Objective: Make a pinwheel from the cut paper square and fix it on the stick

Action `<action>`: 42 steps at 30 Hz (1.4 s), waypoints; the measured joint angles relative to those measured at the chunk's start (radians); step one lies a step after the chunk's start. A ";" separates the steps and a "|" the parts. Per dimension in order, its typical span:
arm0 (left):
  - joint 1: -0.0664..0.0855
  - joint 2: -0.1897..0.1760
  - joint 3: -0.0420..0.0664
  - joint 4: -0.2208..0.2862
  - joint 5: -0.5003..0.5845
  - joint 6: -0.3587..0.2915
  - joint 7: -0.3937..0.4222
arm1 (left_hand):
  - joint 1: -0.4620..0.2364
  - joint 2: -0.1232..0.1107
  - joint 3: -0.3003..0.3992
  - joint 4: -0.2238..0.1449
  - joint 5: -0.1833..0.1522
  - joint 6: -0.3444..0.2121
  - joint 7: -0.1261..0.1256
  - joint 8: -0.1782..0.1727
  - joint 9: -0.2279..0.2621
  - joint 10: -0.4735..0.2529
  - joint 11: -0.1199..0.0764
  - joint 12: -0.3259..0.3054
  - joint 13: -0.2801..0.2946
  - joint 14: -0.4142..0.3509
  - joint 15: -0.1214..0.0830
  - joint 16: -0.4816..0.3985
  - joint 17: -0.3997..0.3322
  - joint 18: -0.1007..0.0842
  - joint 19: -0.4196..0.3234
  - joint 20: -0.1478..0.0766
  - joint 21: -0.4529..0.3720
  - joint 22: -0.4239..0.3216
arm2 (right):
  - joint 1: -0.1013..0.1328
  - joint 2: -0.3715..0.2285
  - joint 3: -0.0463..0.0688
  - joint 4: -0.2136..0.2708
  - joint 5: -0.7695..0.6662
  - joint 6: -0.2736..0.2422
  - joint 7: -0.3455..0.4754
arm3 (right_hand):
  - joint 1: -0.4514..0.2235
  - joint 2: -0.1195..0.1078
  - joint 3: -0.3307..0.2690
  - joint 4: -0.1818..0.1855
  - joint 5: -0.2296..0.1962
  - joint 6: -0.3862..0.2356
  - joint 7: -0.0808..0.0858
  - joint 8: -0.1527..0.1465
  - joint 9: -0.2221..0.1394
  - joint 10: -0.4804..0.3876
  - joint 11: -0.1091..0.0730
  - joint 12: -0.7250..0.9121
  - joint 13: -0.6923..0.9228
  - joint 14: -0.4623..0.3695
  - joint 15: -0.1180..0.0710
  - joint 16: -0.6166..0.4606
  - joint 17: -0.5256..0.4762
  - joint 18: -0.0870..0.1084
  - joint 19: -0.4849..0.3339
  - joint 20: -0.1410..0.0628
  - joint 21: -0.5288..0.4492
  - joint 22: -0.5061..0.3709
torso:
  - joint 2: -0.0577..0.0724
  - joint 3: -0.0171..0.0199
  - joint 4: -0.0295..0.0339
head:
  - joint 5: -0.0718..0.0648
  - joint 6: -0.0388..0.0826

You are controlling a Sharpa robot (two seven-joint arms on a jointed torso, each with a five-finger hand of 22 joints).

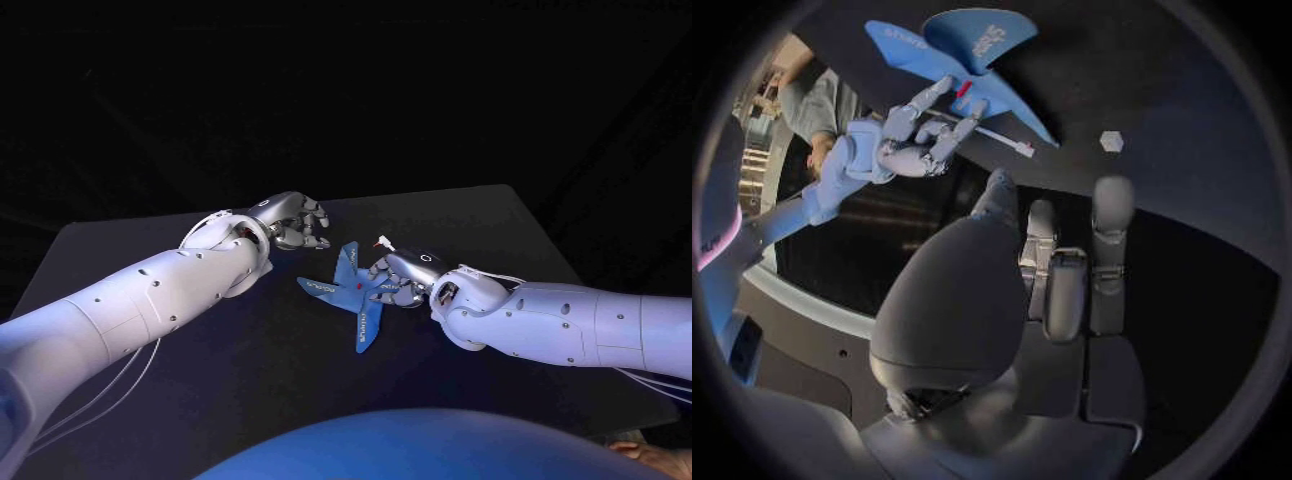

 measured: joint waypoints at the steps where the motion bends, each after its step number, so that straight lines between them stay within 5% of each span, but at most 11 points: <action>1: -0.001 0.012 -0.004 -0.022 -0.021 -0.006 -0.006 | 0.000 0.000 -0.001 -0.001 0.000 0.008 0.000 -0.003 0.002 0.040 -0.002 0.070 0.080 0.001 -0.001 0.015 0.002 -0.004 0.025 -0.002 0.067 0.087 | 0.000 0.000 0.000 0.000 0.000 0.000 0.000 | 0.000 0.000 0.000 0.000 0.000 0.000 0.000 0.000 0.000 0.000 0.000 0.000 0.000 0.000 0.000 0.000 0.000 0.000 0.000 0.000 0.000 0.000 | 0.000 0.0000 -0.0001 | 0.000 0.000; 2: -0.002 0.021 -0.008 -0.039 -0.037 -0.011 -0.011 | 0.000 0.000 -0.001 -0.001 0.000 0.013 -0.001 -0.008 0.003 0.084 -0.003 0.137 0.159 0.001 -0.001 0.021 0.002 -0.022 0.045 -0.004 0.125 0.162 | 0.000 0.000 0.000 0.001 0.000 0.000 0.000 | 0.000 0.000 0.000 0.000 0.000 0.000 0.000 0.000 0.000 0.000 0.000 0.000 0.000 0.000 0.000 0.000 0.000 0.000 0.000 0.000 0.000 0.000 | 0.000 0.0000 -0.0005 | 0.000 0.000; 7: -0.006 0.061 -0.019 -0.116 -0.096 -0.027 -0.035 | 0.000 0.000 -0.011 0.000 0.000 0.027 -0.001 -0.031 0.004 0.232 -0.004 0.337 0.422 0.001 -0.001 0.023 0.002 -0.044 0.103 -0.003 0.291 0.390 | 0.000 0.002 0.000 0.002 0.000 0.000 -0.001 | 0.000 0.000 0.000 0.000 0.000 0.000 0.000 0.000 0.000 0.000 0.000 0.000 0.000 0.000 0.000 0.000 0.000 0.000 0.000 0.000 0.000 0.000 | 0.001 -0.0003 -0.0010 | 0.002 0.000; 12: -0.014 0.089 -0.023 -0.174 -0.129 -0.028 -0.059 | -0.009 0.009 -0.028 0.005 0.000 0.050 -0.006 -0.043 0.006 0.331 -0.005 0.440 0.580 0.001 -0.001 0.023 0.002 -0.055 0.127 -0.002 0.365 0.498 | 0.000 0.004 0.000 0.003 -0.001 0.000 -0.003 | 0.000 0.000 0.000 0.000 0.000 0.004 0.004 0.004 0.000 0.000 0.000 0.000 0.000 0.000 0.000 0.000 0.000 0.000 0.000 0.000 0.006 0.000 | 0.001 0.0000 -0.0007 | 0.004 0.000; 14: -0.018 0.096 -0.025 -0.191 -0.136 -0.028 -0.065 | -0.009 0.009 -0.030 0.003 0.000 0.057 -0.006 -0.043 0.006 0.343 -0.007 0.453 0.596 0.001 -0.001 0.023 0.002 -0.070 0.138 0.001 0.381 0.522 | 0.000 0.005 0.000 0.004 -0.001 0.000 -0.004 | 0.000 0.000 0.000 0.000 0.004 0.007 0.000 0.004 0.000 0.000 0.000 0.000 0.000 0.000 0.000 0.000 0.000 0.000 0.000 0.000 0.006 0.000 | 0.000 0.0000 -0.0007 | 0.005 0.000; 23: -0.035 0.139 -0.027 -0.272 -0.129 -0.028 -0.076 | 0.010 0.036 -0.024 -0.003 0.000 0.057 -0.006 -0.079 -0.015 0.386 -0.006 0.484 0.599 0.001 -0.001 0.023 0.002 -0.071 0.161 -0.001 0.425 0.555 | 0.001 0.009 0.000 0.006 -0.001 0.000 -0.007 | 0.000 0.000 0.000 0.000 0.004 0.007 0.000 0.004 -0.001 0.000 0.000 0.000 0.000 0.000 0.000 0.000 0.000 0.000 0.000 0.000 0.006 0.000 | 0.002 -0.0006 -0.0015 | 0.009 0.000; 25: -0.039 0.149 -0.027 -0.290 -0.120 -0.028 -0.076 | 0.013 0.040 -0.023 -0.004 0.000 0.057 -0.006 -0.085 -0.020 0.392 -0.006 0.490 0.599 0.001 -0.001 0.023 0.002 -0.086 0.161 -0.001 0.430 0.555 | 0.001 0.010 0.000 0.008 -0.002 0.000 -0.007 | 0.000 0.000 0.000 0.000 0.004 0.007 0.000 0.004 -0.001 0.000 0.000 0.000 0.000 0.000 0.000 0.000 0.001 0.000 0.000 0.000 0.006 0.000 | 0.003 -0.0011 -0.0030 | 0.012 0.000; 34: -0.048 0.187 -0.027 -0.362 -0.073 -0.029 -0.073 | 0.025 0.052 -0.006 -0.007 0.000 0.047 -0.009 -0.125 -0.052 0.406 -0.019 0.496 0.601 0.008 -0.008 0.023 0.002 -0.085 0.165 -0.005 0.442 0.555 | 0.005 0.011 0.000 0.012 -0.003 0.000 -0.008 | 0.000 0.000 0.000 0.000 0.004 0.007 0.000 0.004 -0.001 0.000 0.000 0.000 0.000 0.000 0.000 0.000 0.001 0.000 0.000 0.000 0.006 0.000 | 0.010 -0.0015 -0.0079 | 0.017 0.000; 42: -0.050 0.208 -0.027 -0.396 -0.028 -0.028 -0.064 | 0.032 0.058 0.005 -0.007 0.000 0.053 -0.015 -0.125 -0.063 0.412 -0.026 0.502 0.601 0.008 -0.016 0.023 0.002 -0.085 0.165 -0.005 0.447 0.555 | 0.006 0.012 0.000 0.013 -0.004 0.000 -0.008 | 0.004 0.004 0.000 0.000 0.008 0.007 0.000 0.004 -0.001 0.000 0.000 0.000 0.000 0.000 0.000 0.000 0.001 0.000 0.000 0.000 0.006 -0.001 | 0.011 -0.0013 -0.0098 | 0.016 0.000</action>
